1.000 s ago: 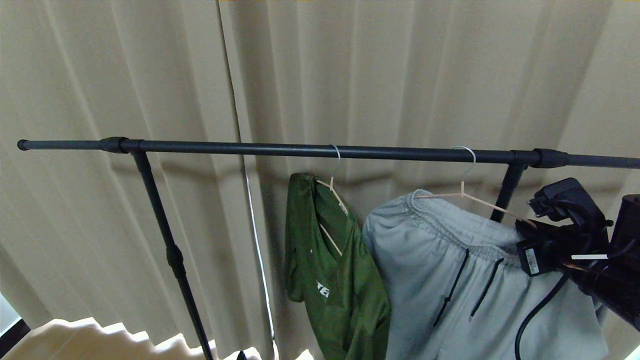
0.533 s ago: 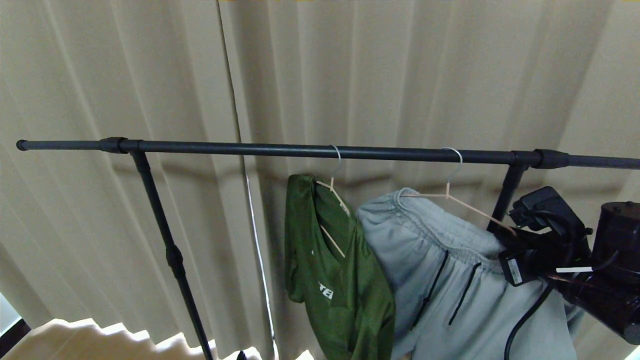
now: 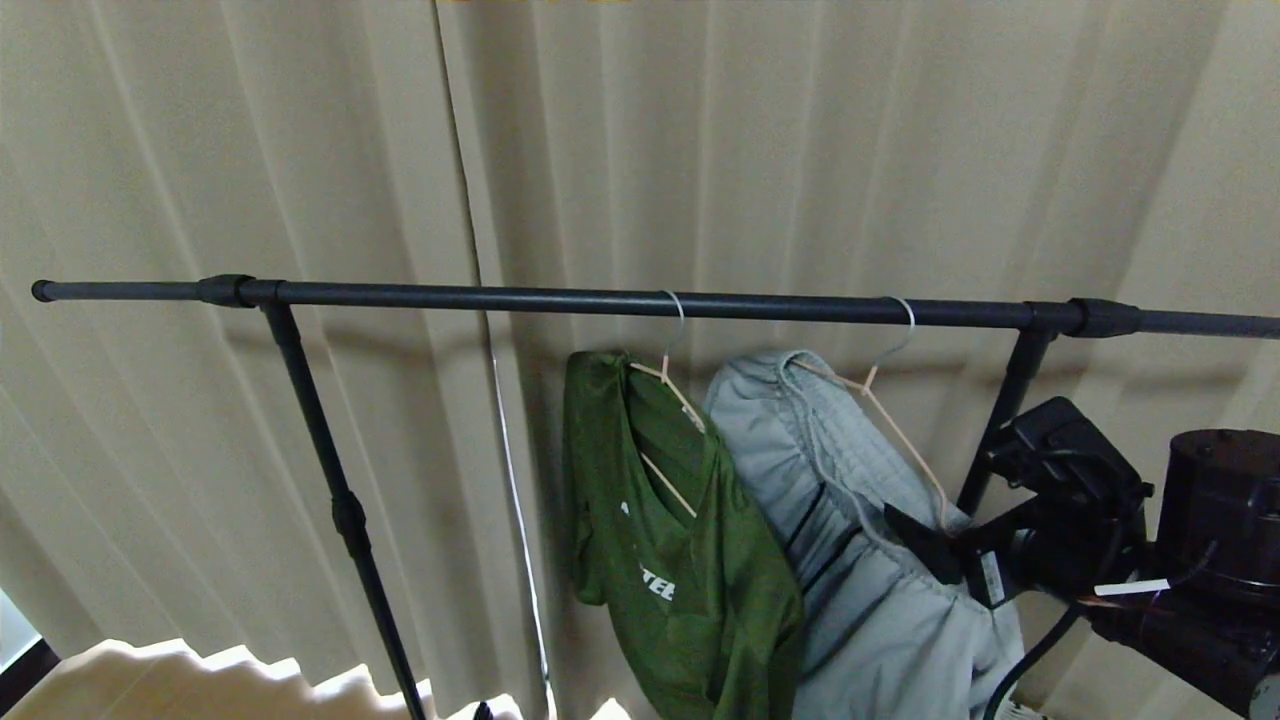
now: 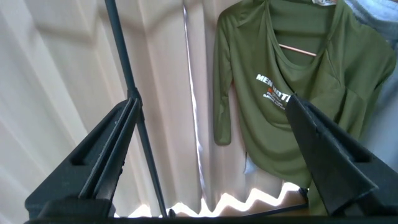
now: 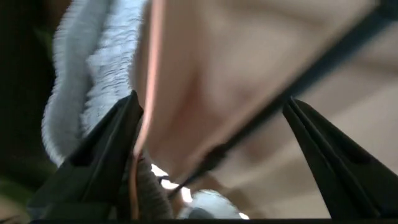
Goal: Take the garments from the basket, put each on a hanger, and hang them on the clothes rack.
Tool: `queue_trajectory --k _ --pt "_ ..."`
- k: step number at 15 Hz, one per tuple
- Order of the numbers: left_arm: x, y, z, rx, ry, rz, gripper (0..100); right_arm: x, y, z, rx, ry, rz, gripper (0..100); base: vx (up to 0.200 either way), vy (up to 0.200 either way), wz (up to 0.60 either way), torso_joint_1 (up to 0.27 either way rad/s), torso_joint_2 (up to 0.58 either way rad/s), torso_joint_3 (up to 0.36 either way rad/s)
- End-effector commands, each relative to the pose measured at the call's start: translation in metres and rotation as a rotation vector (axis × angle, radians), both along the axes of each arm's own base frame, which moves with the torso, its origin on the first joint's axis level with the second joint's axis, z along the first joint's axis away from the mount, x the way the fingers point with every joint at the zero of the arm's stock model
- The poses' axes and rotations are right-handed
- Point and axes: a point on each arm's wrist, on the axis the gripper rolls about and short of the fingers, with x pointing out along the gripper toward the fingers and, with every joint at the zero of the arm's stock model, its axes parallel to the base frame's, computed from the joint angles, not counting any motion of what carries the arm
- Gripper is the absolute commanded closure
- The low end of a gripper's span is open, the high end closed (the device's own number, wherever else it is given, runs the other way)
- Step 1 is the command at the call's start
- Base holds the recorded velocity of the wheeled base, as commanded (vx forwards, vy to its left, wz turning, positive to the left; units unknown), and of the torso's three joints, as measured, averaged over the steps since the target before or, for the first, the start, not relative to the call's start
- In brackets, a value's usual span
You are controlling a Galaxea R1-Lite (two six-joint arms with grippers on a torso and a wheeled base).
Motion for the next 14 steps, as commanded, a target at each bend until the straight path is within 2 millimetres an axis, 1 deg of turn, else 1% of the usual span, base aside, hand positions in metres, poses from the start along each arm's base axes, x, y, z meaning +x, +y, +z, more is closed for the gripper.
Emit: queue_trajectory --k 1,4,6,7,9,10,11,12,14 --pt "0.0 0.0 0.0 0.0 0.001 -0.001 0 -0.005 0.003 0.001 0.034 -0.023 0.045 0 0.0 0.0 0.0 0.0 0.0 0.0" --pt "0.0 0.0 0.0 0.0 0.001 -0.001 0 -0.009 0.003 -0.001 0.098 -0.117 0.099 0 0.0 0.0 0.0 0.0 0.0 0.0" --pt "0.0 0.0 0.0 0.0 0.001 -0.001 0 -0.016 -0.001 -0.002 0.121 -0.165 0.104 0 0.0 0.0 0.0 0.0 0.0 0.0" --pt "0.0 0.0 0.0 -0.001 0.002 -0.002 0 -0.029 -0.007 -0.001 0.147 -0.228 0.108 0 0.0 0.0 0.0 0.0 0.0 0.0" --pt "0.0 0.0 0.0 -0.003 0.002 -0.001 0 -0.051 -0.019 0.002 0.168 -0.283 0.106 0 0.0 0.0 0.0 0.0 0.0 0.0" --pt "0.0 0.0 0.0 -0.003 0.002 -0.001 0 -0.065 -0.026 0.01 0.195 -0.336 0.101 0 0.0 0.0 0.0 0.0 0.0 0.0" --pt "0.0 0.0 0.0 -0.001 0.002 -0.002 0 -0.072 -0.031 0.017 0.215 -0.382 0.094 0 0.0 0.0 0.0 0.0 0.0 0.0" --pt "0.0 0.0 0.0 -0.001 0.002 -0.005 0 -0.083 -0.04 0.024 0.236 -0.417 0.056 0 0.0 0.0 0.0 0.0 0.0 0.0" --pt "0.0 0.0 0.0 -0.004 0.001 -0.007 0 -0.103 -0.059 0.024 0.212 -0.408 -0.036 0 0.0 0.0 0.0 0.0 0.0 0.0"
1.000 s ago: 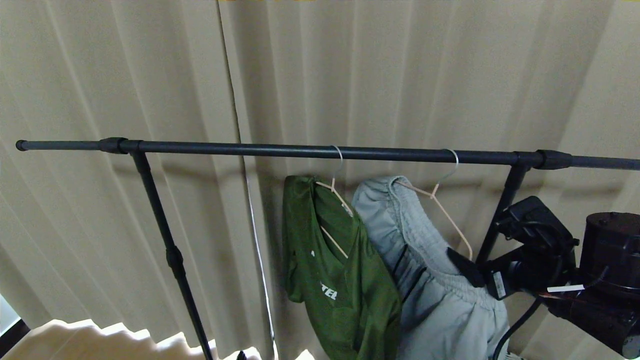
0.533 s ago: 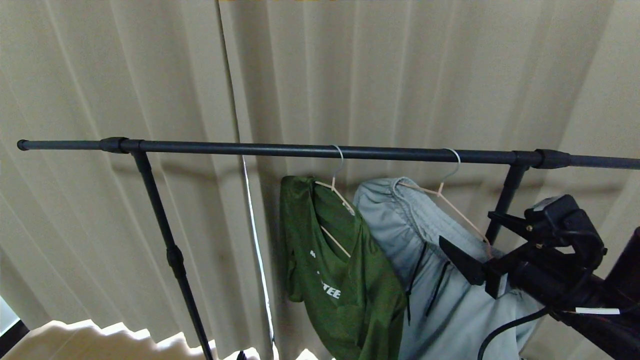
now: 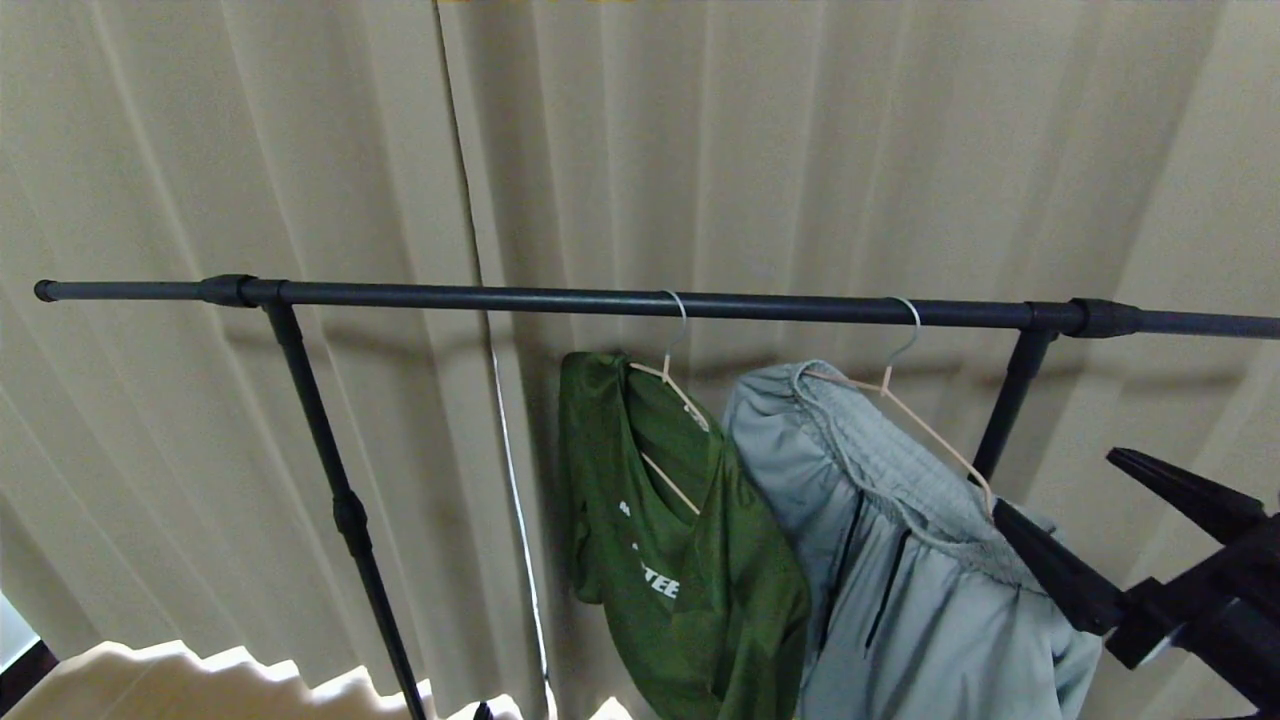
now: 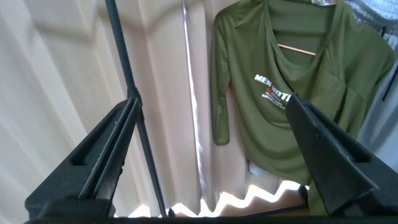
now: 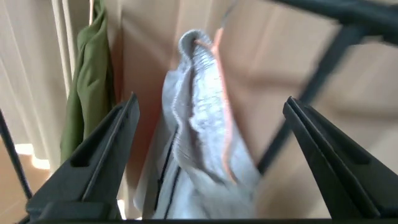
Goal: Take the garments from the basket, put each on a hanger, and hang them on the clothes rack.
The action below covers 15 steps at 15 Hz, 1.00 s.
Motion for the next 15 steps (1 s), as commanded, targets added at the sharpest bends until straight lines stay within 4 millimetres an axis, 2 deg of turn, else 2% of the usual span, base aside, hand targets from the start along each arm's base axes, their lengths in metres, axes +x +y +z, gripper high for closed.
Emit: queue_trajectory --k 1,4,5,7,8,10,12,15 --pt "0.0 0.0 0.0 0.0 0.0 -0.002 0 -0.038 -0.028 0.009 0.029 -0.062 -0.116 0 0.0 0.0 0.0 0.0 0.0 0.0" --pt "0.0 0.0 0.0 -0.004 -0.001 0.0 0 -0.065 -0.041 -0.007 -0.006 0.035 -0.198 0 0.0 0.0 0.0 0.0 0.0 0.0" --pt "0.0 0.0 0.0 -0.003 0.0 0.0 0 -0.083 -0.046 -0.022 -0.032 0.123 -0.239 0 0.0 0.0 0.0 0.0 0.0 0.0" --pt "0.0 0.0 0.0 -0.004 -0.001 0.0 0 -0.089 -0.048 -0.026 -0.036 0.141 -0.253 0 0.0 0.0 0.0 0.0 0.0 0.0" --pt "0.0 0.0 0.0 -0.004 -0.001 0.001 0 -0.116 -0.053 -0.033 -0.042 0.197 -0.312 0 0.0 0.0 0.0 0.0 0.0 0.0" --pt "0.0 0.0 0.0 -0.005 -0.001 0.001 0 -0.141 -0.054 -0.043 -0.035 0.203 -0.401 0 0.0 0.0 0.0 0.0 0.0 0.0" --pt "0.0 0.0 0.0 -0.005 -0.001 0.001 0 -0.153 -0.053 -0.053 -0.028 0.189 -0.447 0 0.0 0.0 0.0 0.0 0.0 0.0" --pt "0.0 0.0 0.0 -0.007 0.001 0.004 0 -0.159 -0.054 -0.056 0.046 0.126 -0.479 0 0.0 0.0 0.0 0.0 0.0 0.0"
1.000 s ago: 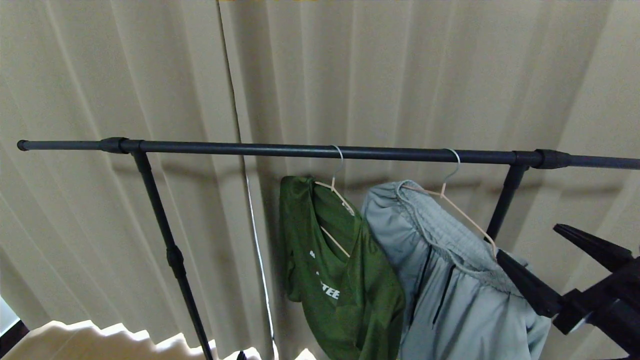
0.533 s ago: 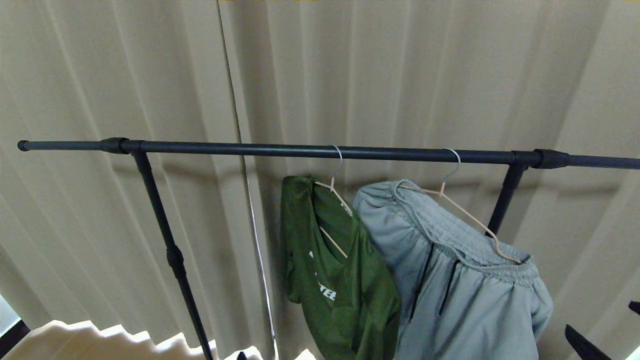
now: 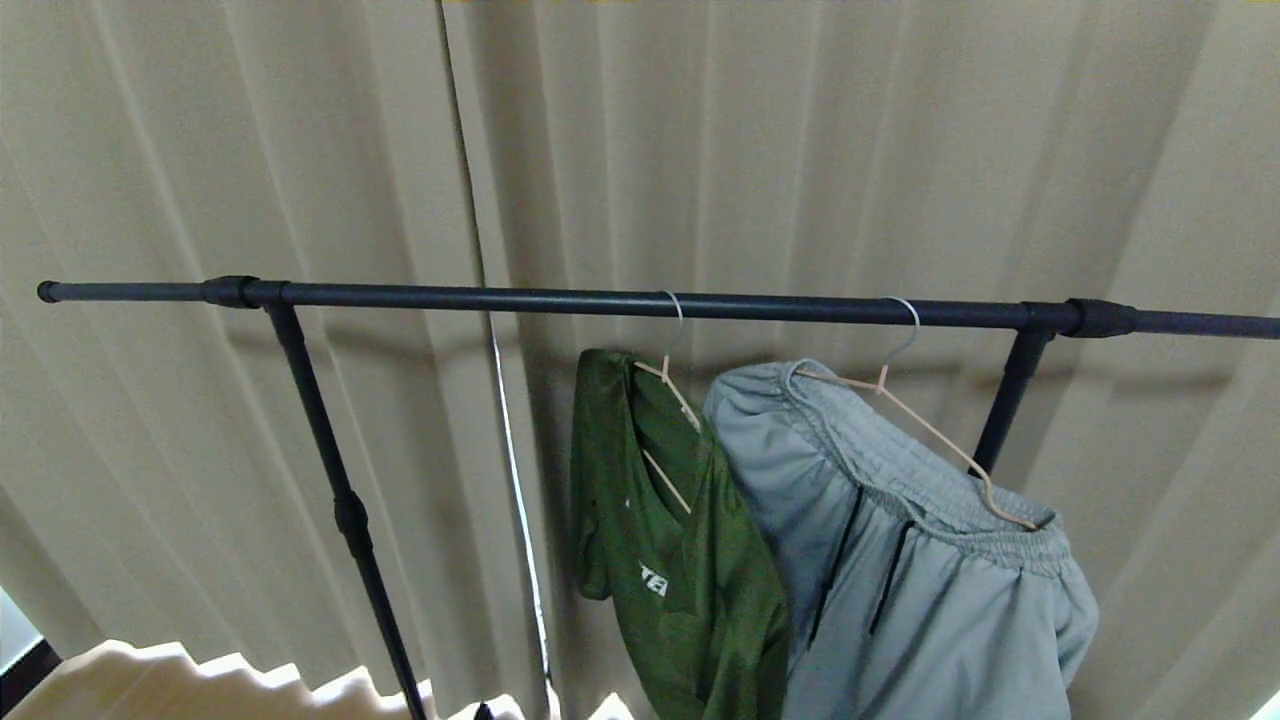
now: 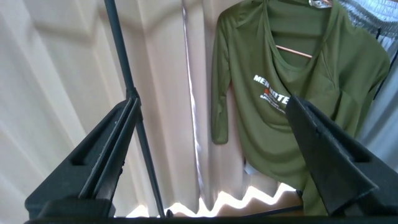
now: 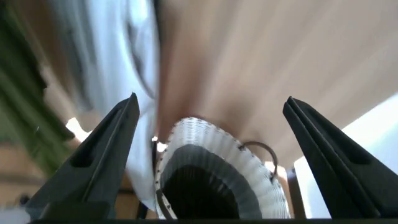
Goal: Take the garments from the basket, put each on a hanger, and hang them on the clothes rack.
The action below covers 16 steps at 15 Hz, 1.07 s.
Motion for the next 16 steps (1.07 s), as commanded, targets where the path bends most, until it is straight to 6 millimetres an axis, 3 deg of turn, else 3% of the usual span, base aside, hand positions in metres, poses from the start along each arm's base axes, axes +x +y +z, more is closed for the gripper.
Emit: queue_trajectory --k 1,5,16 --pt "0.0 0.0 0.0 0.0 -0.001 0.0 0 -0.012 0.0 -0.003 0.012 -0.145 -0.002 0 0.0 0.0 0.0 0.0 0.0 0.0" --pt "0.0 0.0 0.0 0.0 -0.001 0.0 0 -0.001 0.0 -0.01 0.122 -0.308 0.03 0 0.0 0.0 0.0 0.0 0.0 0.0" --pt "0.0 0.0 0.0 0.0 -0.001 0.0 0 -0.001 0.004 -0.008 0.059 -0.301 0.206 0 0.0 0.0 0.0 0.0 0.0 0.0"
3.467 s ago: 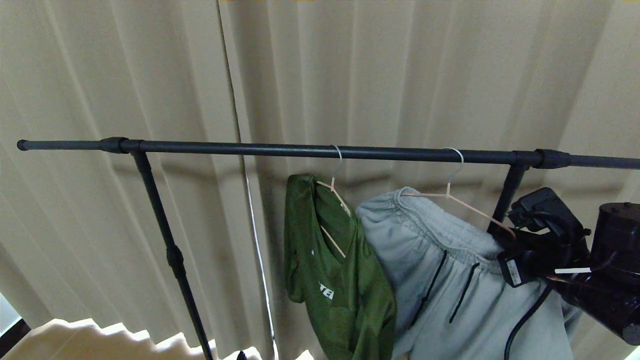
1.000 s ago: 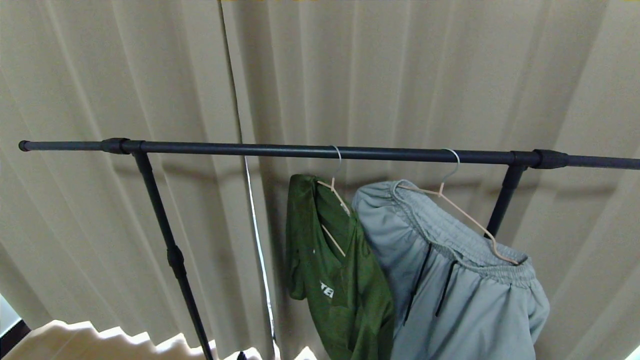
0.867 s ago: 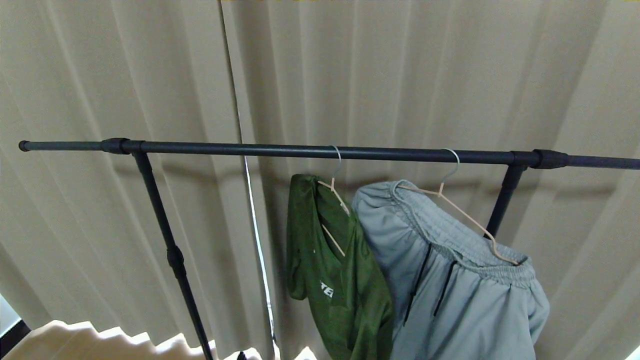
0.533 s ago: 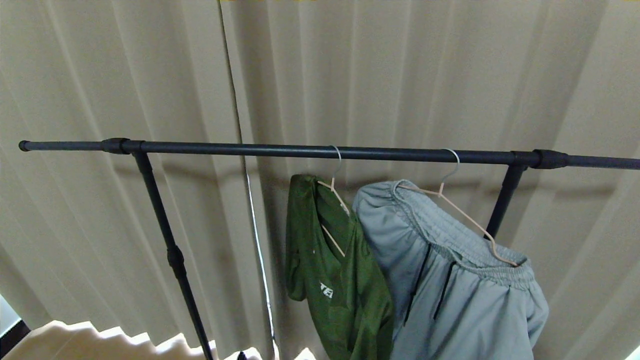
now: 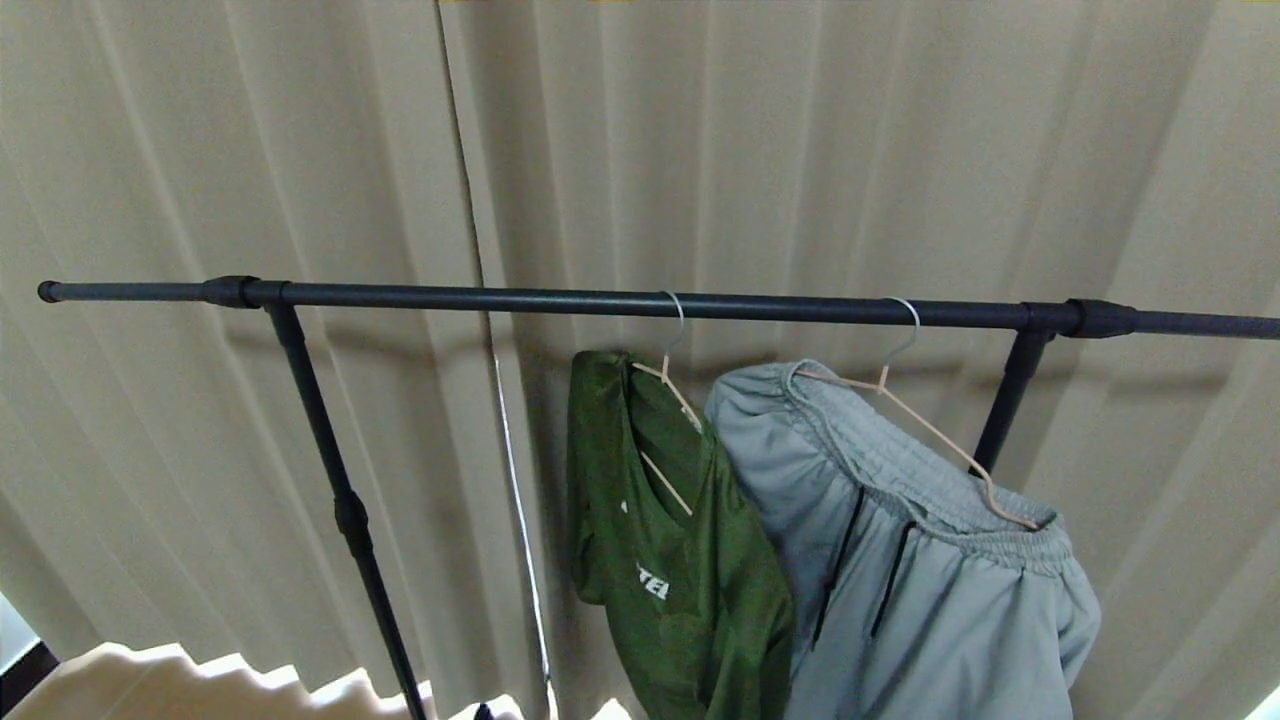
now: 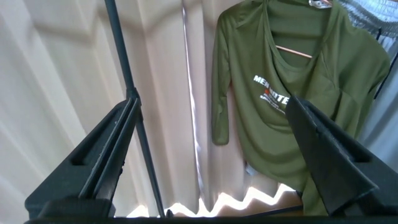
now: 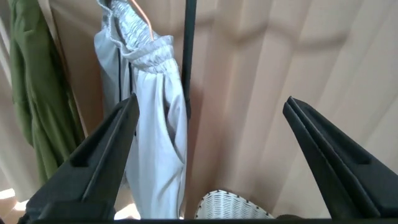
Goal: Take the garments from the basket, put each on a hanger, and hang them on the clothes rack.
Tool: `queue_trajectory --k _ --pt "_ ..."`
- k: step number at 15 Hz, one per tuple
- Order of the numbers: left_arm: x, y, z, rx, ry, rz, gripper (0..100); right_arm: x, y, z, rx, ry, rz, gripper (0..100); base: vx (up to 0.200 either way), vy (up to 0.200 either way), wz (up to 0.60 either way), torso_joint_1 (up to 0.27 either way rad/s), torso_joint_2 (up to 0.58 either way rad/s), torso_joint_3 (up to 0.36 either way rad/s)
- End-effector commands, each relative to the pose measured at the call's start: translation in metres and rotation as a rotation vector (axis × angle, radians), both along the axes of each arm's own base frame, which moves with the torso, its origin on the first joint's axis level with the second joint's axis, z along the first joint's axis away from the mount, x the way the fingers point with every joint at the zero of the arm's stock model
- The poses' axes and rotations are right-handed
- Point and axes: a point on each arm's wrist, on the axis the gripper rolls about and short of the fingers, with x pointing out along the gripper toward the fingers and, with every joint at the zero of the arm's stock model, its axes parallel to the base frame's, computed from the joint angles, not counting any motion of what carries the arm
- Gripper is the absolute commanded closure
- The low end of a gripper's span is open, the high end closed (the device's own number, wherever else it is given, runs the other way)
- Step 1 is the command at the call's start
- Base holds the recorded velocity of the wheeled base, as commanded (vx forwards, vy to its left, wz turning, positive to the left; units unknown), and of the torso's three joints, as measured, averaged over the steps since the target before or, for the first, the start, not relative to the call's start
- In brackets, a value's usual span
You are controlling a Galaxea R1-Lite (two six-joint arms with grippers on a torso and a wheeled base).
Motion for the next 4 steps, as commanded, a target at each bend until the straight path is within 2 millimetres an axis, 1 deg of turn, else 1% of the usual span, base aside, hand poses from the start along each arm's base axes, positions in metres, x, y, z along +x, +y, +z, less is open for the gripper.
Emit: queue_trajectory --k 1,4 --pt "0.0 0.0 0.0001 0.0 -0.001 0.0 0 -0.0001 0.0 -0.0002 -0.001 -0.001 0.001 0 0.0 0.0 0.0 0.0 0.0 0.0" --pt "0.0 0.0 0.0001 0.0 -0.001 0.0 0 -0.0001 0.0 -0.0002 0.0 -0.001 0.001 0 0.0 0.0 0.0 0.0 0.0 0.0"
